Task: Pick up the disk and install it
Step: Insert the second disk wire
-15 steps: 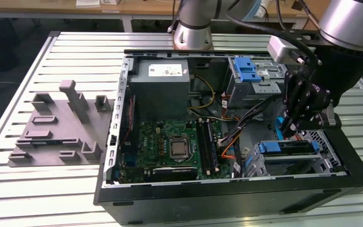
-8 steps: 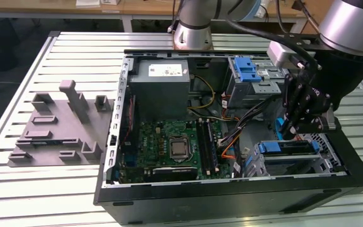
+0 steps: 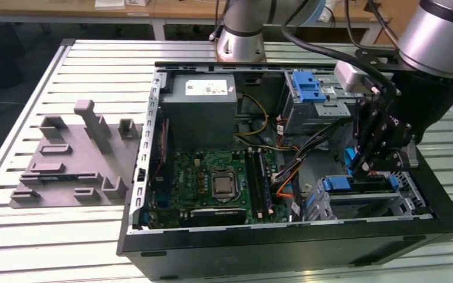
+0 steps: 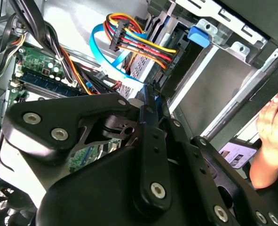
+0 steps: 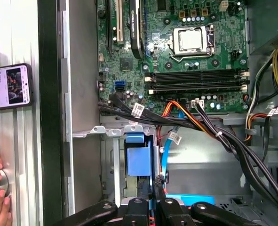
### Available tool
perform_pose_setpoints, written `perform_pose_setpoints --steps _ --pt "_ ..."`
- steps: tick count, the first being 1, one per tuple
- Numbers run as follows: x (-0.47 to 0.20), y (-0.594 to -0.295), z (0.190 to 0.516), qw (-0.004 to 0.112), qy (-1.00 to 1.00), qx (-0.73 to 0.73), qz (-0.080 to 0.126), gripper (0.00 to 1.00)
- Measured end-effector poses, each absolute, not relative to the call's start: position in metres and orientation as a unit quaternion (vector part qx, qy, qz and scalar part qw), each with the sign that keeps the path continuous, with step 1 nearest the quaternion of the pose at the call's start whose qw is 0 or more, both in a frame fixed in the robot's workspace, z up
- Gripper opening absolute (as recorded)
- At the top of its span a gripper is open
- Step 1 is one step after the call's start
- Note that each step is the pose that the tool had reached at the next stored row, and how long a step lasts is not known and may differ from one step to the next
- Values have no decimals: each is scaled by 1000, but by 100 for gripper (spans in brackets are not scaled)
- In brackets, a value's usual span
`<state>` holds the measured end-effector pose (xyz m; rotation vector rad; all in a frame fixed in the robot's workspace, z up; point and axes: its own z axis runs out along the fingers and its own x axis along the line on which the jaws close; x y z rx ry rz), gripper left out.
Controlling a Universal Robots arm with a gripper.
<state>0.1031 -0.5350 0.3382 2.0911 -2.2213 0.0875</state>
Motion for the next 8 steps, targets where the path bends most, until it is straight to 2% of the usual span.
perform_pose_setpoints --steps 8 --pt "104 -538 338 44 -727 685 28 16"
